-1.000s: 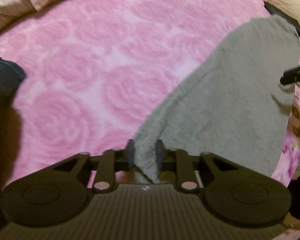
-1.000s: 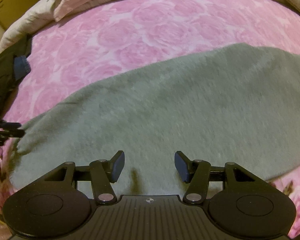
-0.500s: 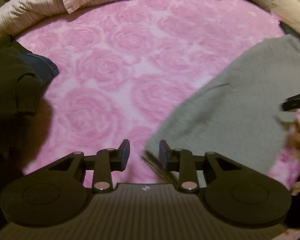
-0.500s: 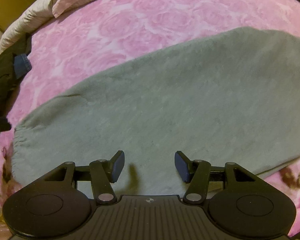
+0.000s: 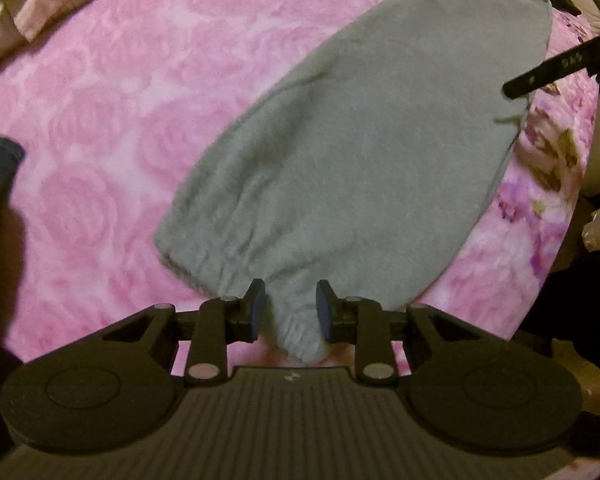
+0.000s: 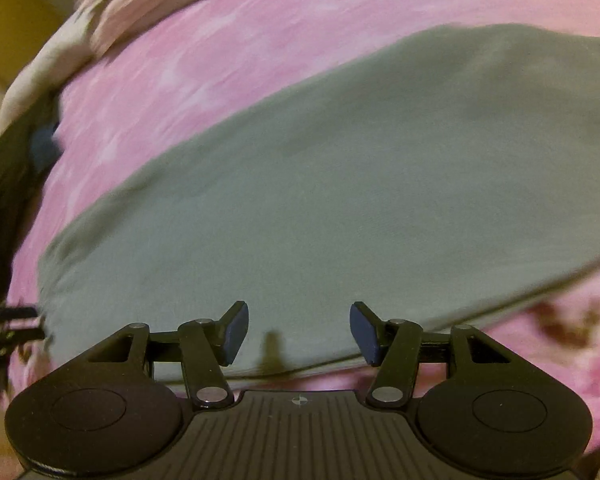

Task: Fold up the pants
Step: 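Grasp the sweatpants leg cuffs with the left gripper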

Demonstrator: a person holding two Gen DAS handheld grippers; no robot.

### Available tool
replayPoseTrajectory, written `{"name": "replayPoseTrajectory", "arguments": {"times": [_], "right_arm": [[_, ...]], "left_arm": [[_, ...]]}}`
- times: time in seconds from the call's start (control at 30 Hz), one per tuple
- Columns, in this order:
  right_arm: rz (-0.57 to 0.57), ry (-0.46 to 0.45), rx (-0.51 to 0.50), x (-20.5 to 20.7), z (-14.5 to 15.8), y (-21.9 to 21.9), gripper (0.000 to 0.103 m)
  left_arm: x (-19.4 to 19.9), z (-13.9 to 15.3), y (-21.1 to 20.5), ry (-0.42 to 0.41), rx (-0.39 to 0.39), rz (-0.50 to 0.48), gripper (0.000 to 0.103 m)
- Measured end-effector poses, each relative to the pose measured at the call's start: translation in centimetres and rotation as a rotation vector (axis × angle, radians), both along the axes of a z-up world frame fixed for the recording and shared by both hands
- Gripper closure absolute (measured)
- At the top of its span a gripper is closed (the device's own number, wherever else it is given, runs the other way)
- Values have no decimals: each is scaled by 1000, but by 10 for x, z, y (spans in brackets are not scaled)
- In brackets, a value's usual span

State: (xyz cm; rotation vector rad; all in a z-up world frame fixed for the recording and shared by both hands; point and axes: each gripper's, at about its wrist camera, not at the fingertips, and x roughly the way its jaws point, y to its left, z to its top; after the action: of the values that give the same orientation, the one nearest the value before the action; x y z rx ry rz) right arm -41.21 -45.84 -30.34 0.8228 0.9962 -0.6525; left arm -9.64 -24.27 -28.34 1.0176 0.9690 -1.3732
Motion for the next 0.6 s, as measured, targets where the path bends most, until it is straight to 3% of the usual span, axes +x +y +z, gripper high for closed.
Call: {"name": "replayPoseTrajectory", "arguments": {"times": [0.17, 0.33, 0.47, 0.6], "right_arm": [[-194, 14, -72, -79, 15, -58, 49], [-370, 10, -90, -159, 14, -126, 49], [-413, -19, -112, -202, 22, -174, 50], [-316, -61, -157, -209, 38, -212, 50]], "left_arm": [[-40, 19, -52, -33, -29, -62, 80], [-113, 18, -128, 1, -68, -150, 80], [-171, 7, -195, 24, -74, -235, 80], [-186, 9, -257, 30, -102, -231, 80]]}}
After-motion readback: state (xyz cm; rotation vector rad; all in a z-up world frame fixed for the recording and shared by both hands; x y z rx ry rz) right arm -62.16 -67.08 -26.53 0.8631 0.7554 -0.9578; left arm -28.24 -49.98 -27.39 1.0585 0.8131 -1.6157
